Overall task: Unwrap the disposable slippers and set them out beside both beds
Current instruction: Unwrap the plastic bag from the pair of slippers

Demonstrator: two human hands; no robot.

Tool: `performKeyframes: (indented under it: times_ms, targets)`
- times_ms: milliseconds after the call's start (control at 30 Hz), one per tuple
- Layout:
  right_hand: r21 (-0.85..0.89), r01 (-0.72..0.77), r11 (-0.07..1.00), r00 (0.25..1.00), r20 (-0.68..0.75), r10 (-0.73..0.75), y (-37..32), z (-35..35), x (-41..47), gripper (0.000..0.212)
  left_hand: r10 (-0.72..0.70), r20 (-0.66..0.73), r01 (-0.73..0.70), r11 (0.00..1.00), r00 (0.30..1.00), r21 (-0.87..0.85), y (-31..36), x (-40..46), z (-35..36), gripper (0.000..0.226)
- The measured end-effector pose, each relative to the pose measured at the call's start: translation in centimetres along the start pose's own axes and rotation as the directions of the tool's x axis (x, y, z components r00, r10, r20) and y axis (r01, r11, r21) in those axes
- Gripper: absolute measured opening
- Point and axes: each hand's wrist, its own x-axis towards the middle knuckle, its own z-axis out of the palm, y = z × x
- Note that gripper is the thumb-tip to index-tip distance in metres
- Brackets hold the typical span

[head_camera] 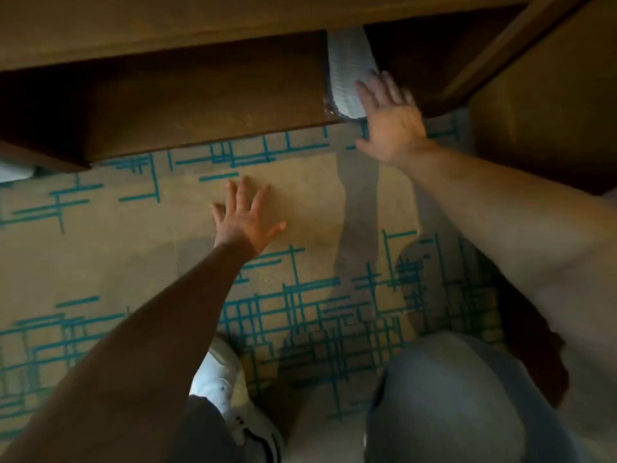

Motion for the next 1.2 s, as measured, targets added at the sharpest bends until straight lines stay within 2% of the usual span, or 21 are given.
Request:
performKeyframes:
  times_ms: [133, 300, 400, 500, 667, 833, 1000, 1100, 1200]
  targets:
    - [0.019, -0.032, 0.999, 0.996, 0.090, 0.031, 0.1, 0.5, 2.0, 0.110, 0.101, -0.047, -0.097, 0.992, 0.994, 0.076, -1.9, -1.2, 1.8, 0.095]
    - [0.049, -0.028, 0.998, 0.986, 0.167, 0.019, -1.1, 2.0, 3.4, 0.107, 0.064, -0.020, -0.061, 0.989, 0.998, 0.135, -2.1, -1.6, 2.3, 0.103]
    - [0.034, -0.075, 0.997, 0.989, 0.127, 0.070, -0.8, 2.8, 3.3, 0.095, 0.055, 0.033, -0.059, 0.984, 0.998, 0.166, -1.9, -1.3, 1.8, 0.110]
    - [-0.094, -0.110, 0.989, 0.992, 0.046, 0.115, -1.1, 3.6, 2.9, 0.087, 0.039, 0.078, -0.053, 0.982, 0.996, 0.180, -1.3, -1.2, 1.4, 0.116]
    - [-0.226, -0.098, 0.969, 0.995, -0.046, 0.090, -0.8, 4.6, 1.8, 0.082, 0.031, 0.182, -0.060, 0.986, 0.983, 0.155, -0.6, -0.8, 0.7, 0.133]
    - [-0.164, -0.124, 0.979, 0.991, -0.077, 0.112, -0.1, 4.8, -0.5, 0.069, 0.038, 0.161, -0.063, 0.987, 0.986, 0.151, -0.8, -1.0, 0.6, 0.137]
    - [-0.117, -0.072, 0.991, 0.995, -0.078, 0.063, 0.5, 4.5, -2.4, 0.057, 0.011, 0.178, -0.042, 0.984, 0.984, 0.176, -0.8, -0.9, 0.4, 0.138]
    - [0.015, -0.055, 0.998, 0.989, -0.139, 0.057, 1.7, 4.3, -3.8, 0.061, -0.016, 0.220, -0.028, 0.980, 0.975, 0.195, -0.3, -0.5, 0.0, 0.138]
    - [0.160, -0.070, 0.985, 0.979, -0.178, 0.099, 1.7, 3.2, -6.4, 0.077, -0.017, 0.262, -0.048, 0.970, 0.965, 0.240, 0.2, -0.8, 0.0, 0.137]
